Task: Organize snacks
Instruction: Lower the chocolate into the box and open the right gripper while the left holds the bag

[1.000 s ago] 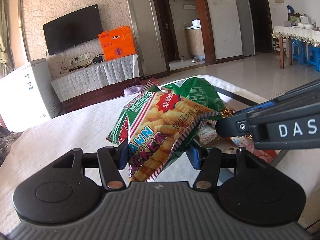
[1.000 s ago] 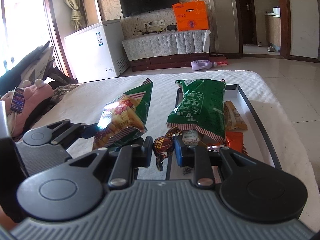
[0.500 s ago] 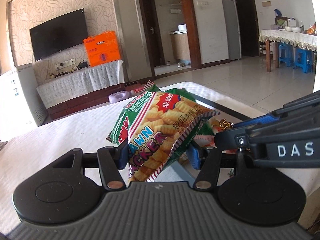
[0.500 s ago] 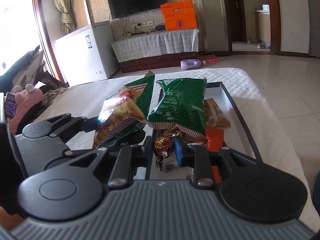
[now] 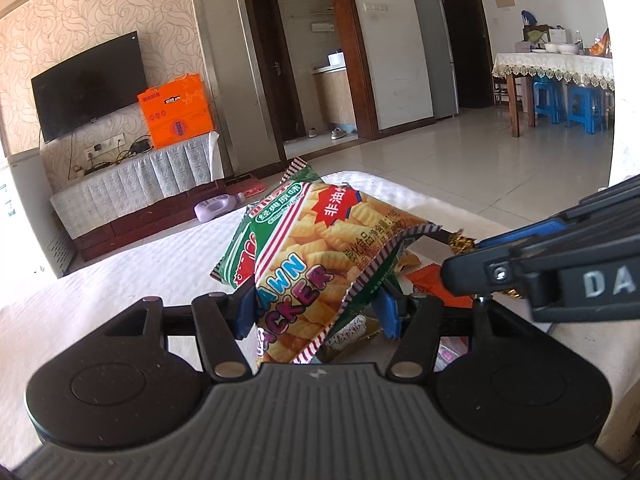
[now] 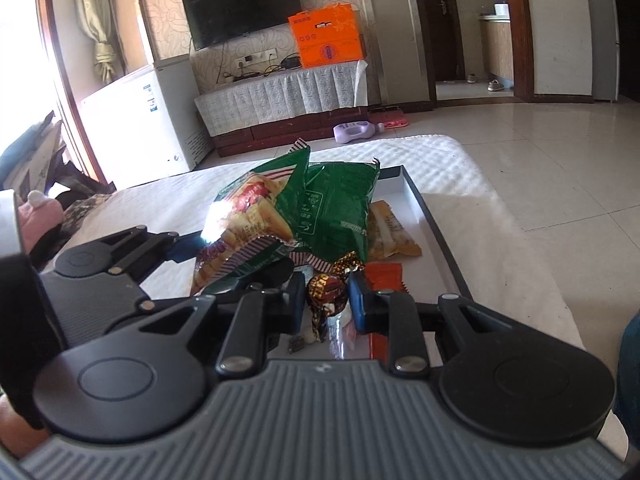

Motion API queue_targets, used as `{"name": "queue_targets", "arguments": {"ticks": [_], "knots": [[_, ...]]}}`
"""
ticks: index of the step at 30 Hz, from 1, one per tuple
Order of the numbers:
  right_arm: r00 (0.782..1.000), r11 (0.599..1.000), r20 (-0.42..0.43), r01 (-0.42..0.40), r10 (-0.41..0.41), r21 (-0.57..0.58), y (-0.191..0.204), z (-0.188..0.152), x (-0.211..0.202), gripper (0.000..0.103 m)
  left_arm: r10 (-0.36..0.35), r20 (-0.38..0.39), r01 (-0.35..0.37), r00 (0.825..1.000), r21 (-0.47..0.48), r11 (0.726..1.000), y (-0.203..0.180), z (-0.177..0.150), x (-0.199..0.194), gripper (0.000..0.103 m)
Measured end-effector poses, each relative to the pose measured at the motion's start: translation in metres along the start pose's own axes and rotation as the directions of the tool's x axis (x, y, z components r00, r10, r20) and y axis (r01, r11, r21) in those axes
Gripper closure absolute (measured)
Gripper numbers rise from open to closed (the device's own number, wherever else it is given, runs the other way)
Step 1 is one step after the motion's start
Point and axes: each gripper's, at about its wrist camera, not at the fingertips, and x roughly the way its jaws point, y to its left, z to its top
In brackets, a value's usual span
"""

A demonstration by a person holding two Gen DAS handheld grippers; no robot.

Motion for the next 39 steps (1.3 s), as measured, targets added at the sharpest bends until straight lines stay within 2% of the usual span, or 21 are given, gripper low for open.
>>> {"name": "queue_targets", "arguments": {"ticks": [16,24,30,34,35,36,39], "knots": [[1.000,1.000,-0.011,0.023,-0.022,0.010,-0.002,0.000,0.004,0.076,0.013,-0.011,-0.013,1.000,-0.001,1.000,0.002,0.016,0.057,0.040],[0.999,0.999,-0.029,0.031,-0.030,0.023,-0.009,0.000,0.008,0.076,-0.003,0.030,0.002,1.000,0.035,0.999,0.011,0.007,0.032,0.040],[0.995,0.998,-0.075,0.063,-0.064,-0.007,-0.004,-0.002,0.022,0.075,0.000,0.027,-0.002,1.000,0.053,0.999,0.014,-0.003,0.014,0.040],[0.993,0.996,-0.077,0.089,-0.090,-0.015,-0.004,-0.004,0.027,0.075,-0.009,0.032,0.007,0.999,0.071,0.997,0.012,-0.004,0.009,0.040],[0.993,0.996,-0.074,0.092,-0.092,-0.009,-0.005,-0.004,0.027,0.074,-0.012,0.034,0.010,0.999,0.074,0.997,0.014,-0.003,0.008,0.040],[0.993,0.996,-0.068,0.094,-0.094,-0.002,-0.006,-0.004,0.027,0.066,-0.015,0.036,0.012,0.999,0.076,0.997,0.014,-0.004,0.007,0.040],[0.994,0.994,-0.025,0.111,-0.110,0.012,-0.009,-0.003,0.021,0.064,-0.021,0.040,0.018,0.999,0.076,0.997,0.016,-0.005,0.001,0.040]]}}
